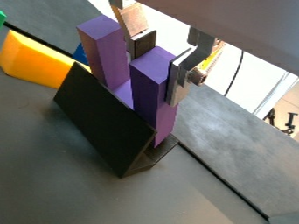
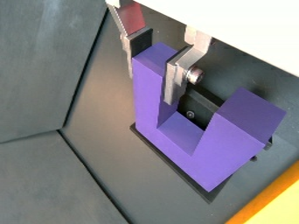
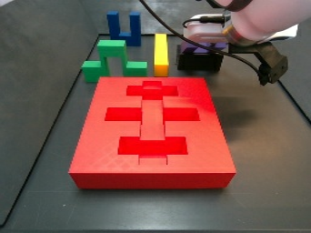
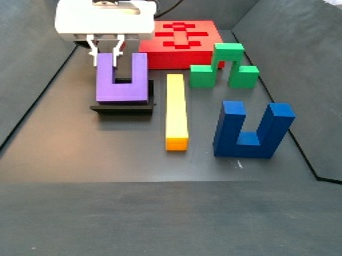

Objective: Pick up the purple object. Move up. Place the purple object on the fixture. Regrasp the purple object. Move to above the board. Insert the purple object.
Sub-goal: Regrasp the purple object, then move to above the board.

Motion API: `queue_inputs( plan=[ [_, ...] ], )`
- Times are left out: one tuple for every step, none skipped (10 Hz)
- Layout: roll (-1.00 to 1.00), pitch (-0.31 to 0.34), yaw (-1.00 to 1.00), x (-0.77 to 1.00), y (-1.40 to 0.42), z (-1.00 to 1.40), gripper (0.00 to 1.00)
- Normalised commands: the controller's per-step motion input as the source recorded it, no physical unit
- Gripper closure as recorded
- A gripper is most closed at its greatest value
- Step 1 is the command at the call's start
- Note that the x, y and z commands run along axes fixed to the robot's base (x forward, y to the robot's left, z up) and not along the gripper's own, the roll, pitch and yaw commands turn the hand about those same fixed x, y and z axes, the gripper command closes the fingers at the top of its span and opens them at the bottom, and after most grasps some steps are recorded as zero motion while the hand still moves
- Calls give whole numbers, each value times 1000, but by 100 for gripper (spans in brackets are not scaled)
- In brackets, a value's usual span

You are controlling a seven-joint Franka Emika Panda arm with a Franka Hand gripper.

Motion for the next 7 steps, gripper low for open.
queue_inputs(
  plan=[
    [0, 0, 0, 0, 0, 0, 100],
    [0, 0, 0, 0, 0, 0, 100],
    [0, 0, 0, 0, 0, 0, 100],
    [0, 0, 0, 0, 0, 1400, 100],
    [7, 23, -69, -34, -9, 1400, 100],
    [-40, 11, -84, -58, -11, 1400, 100],
    [-42, 28, -51, -75, 8, 1400, 100]
  ],
)
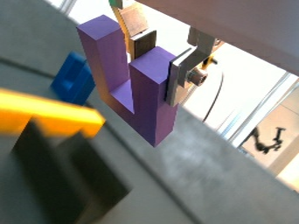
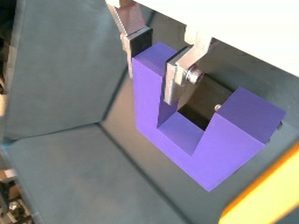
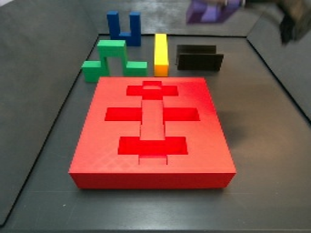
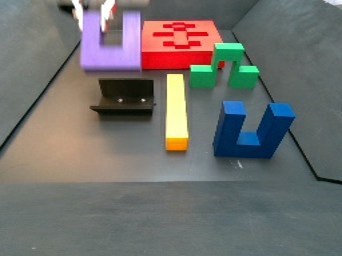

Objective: Pick up the purple object. Move up. Place the purple object on the fixture. Regrasp the purple object. Move to above the board. Insert the purple object.
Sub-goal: Move to above the board.

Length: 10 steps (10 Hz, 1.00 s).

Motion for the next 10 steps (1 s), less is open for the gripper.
queue_inputs(
  plan=[
    [-34, 67, -34, -62, -7, 1400, 100],
    [-16, 87, -23, -56, -17, 1400, 100],
    [-12, 87, -2, -43, -9, 1400, 100],
    [-15, 95, 15, -11, -12, 686, 100],
    [-12, 107, 28, 17, -12, 319, 100],
    [-1000, 80, -59, -1225, -1400, 249, 100],
    [-1000, 76, -56, -1228, -1400, 241, 100],
    [-1000, 40, -46, -1343, -1400, 262, 100],
    [-1000, 37, -39, -1386, -1400, 232, 100],
    [-1000, 41, -32, -1375, -1400, 240, 100]
  ],
)
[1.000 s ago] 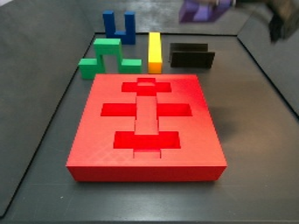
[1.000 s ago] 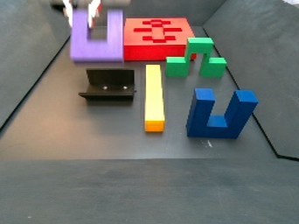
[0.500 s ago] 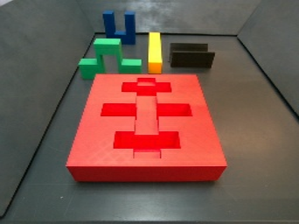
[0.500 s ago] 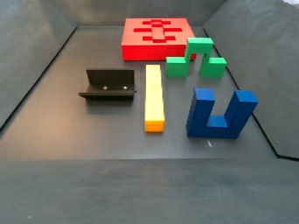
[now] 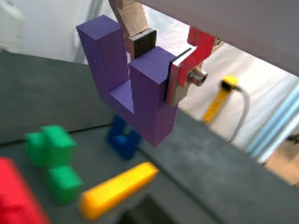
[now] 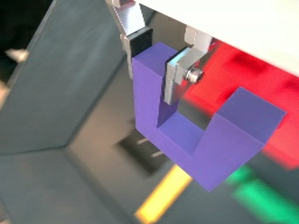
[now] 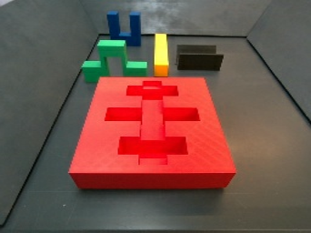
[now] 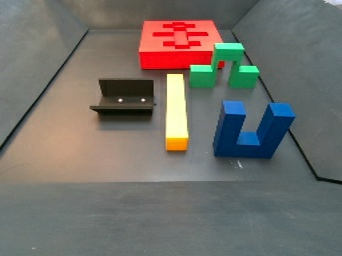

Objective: Pick up the purple object. Move up. Place the purple object on the fixture. Regrasp the purple object. Move to above the board. Insert the purple object.
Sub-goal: Move to above the board.

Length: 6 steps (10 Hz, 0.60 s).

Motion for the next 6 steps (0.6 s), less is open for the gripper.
queue_inputs(
  plan=[
    [-1000, 41, -29, -1369, -1400, 240, 100],
    [-1000, 40, -25, -668, -643, 100, 100],
    [-1000, 53, -24, -271, -235, 27, 100],
    [-1000, 45, -19, -146, -131, 36, 100],
    [-1000, 32, -19, -133, -84, 16, 100],
    [-1000, 15, -15, -108, -26, 3, 100]
  ],
)
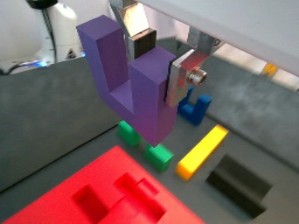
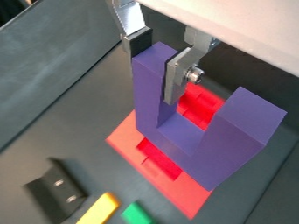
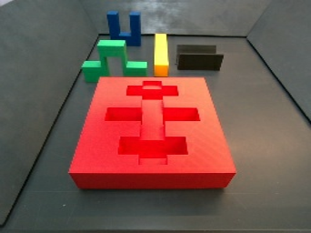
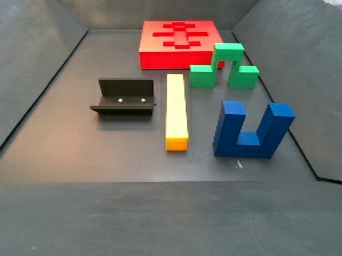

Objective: Pick up the purple object. Move up. Place the purple object on the fixture. Regrasp the purple object. Move to above the board. Insert the purple object.
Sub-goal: Move to above the board, then insert the purple object.

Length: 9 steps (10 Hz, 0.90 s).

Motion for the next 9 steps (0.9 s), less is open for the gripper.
queue_inputs(
  plan=[
    [-959, 7, -11, -90, -1, 11, 100],
    [-640, -12, -10, -63, 15, 2, 100],
    [-336, -20, -5, -40, 12, -5, 100],
    [0, 0, 0, 17, 0, 0, 100],
    [-73, -156, -69, 166, 0, -354, 100],
    [-141, -324, -37, 317, -94, -549, 100],
    [-127, -329, -29, 469, -194, -574, 100],
    [-93, -299, 0, 540, -271, -660, 100],
    [-26, -209, 0, 609, -429, -600, 100]
  ],
)
